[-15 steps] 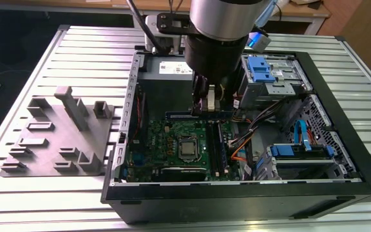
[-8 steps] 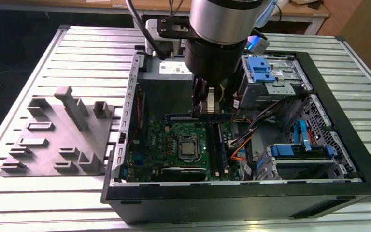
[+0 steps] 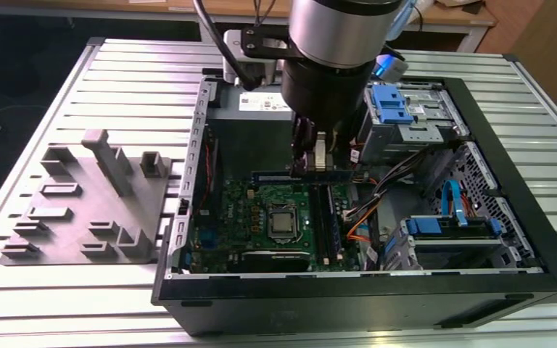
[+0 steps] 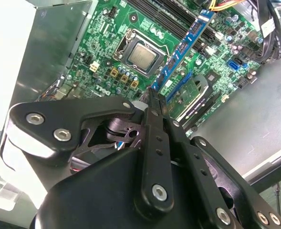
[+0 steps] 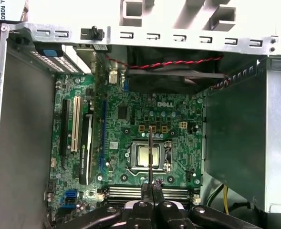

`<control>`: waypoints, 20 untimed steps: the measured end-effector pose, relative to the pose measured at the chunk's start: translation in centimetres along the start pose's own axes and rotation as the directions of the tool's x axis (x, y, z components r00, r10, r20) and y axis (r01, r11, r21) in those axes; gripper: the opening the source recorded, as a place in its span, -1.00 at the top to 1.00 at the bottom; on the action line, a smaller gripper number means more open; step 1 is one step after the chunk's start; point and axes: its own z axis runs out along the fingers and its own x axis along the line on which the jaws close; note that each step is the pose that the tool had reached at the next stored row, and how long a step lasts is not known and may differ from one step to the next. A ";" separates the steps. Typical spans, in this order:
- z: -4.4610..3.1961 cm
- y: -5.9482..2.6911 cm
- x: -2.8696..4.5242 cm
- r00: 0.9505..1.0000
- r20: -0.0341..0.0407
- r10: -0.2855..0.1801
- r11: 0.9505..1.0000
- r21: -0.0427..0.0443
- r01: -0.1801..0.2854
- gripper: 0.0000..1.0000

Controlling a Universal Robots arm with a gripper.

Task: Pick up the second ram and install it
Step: 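Pick up the second ram and move it above second insertion slot, then insert the second ram into the second slot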

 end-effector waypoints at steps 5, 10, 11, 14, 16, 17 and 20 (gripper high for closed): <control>0.33 -0.07 0.01 1.000 0.000 -0.001 1.000 0.001 0.001 0.84; 0.48 -0.08 0.01 1.000 0.000 -0.001 1.000 0.001 0.001 0.84; 0.49 -0.08 0.01 1.000 0.000 -0.001 1.000 0.001 0.001 0.84; 0.52 -0.08 0.01 1.000 0.000 -0.001 1.000 0.001 0.001 0.84; 0.53 -0.08 0.01 1.000 0.000 -0.001 1.000 0.001 0.001 0.84; 0.53 -0.08 0.01 1.000 0.000 -0.001 1.000 0.001 0.001 0.84; 0.53 -0.08 0.01 1.000 0.000 -0.001 1.000 0.001 0.001 0.84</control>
